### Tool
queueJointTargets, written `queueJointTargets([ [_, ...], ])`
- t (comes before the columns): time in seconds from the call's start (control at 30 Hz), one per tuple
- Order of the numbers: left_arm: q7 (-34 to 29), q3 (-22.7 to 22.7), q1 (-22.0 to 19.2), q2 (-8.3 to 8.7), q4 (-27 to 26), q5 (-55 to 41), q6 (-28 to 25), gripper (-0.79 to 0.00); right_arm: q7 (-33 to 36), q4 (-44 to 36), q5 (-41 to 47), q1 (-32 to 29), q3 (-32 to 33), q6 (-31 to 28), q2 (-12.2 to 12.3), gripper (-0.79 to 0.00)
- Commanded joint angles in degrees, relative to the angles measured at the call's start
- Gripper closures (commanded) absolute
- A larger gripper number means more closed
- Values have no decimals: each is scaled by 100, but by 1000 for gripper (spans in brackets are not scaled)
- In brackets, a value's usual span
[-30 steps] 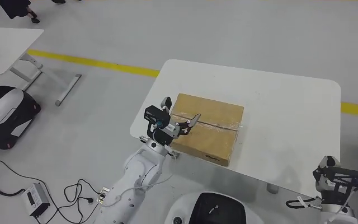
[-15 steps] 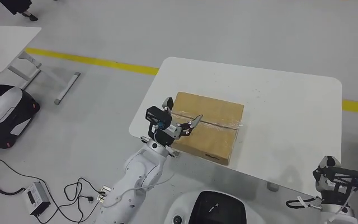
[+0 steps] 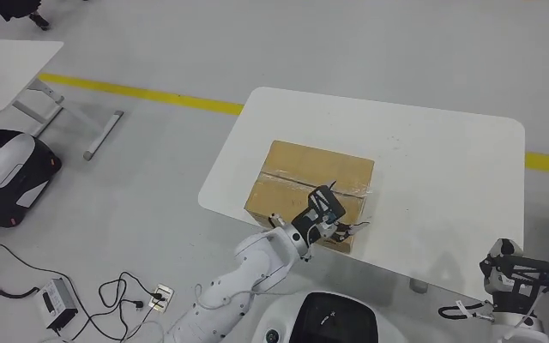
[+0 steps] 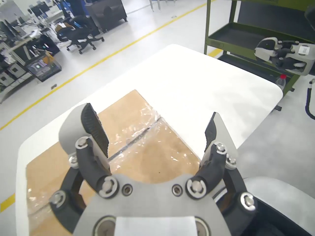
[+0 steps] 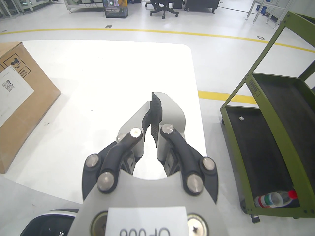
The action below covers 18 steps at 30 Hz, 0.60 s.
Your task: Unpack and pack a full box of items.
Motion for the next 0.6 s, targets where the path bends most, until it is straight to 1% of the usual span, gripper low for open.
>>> queueJointTargets([
  [0.0,-58,130,-170,-22,205,136,18,-785,0,0,0,0,0,0,0,0],
  [0.1,-55,257,-342,-47,353,239,44,-785,0,0,0,0,0,0,0,0],
  [0.57,-55,257,-342,-47,353,239,44,-785,0,0,0,0,0,0,0,0],
])
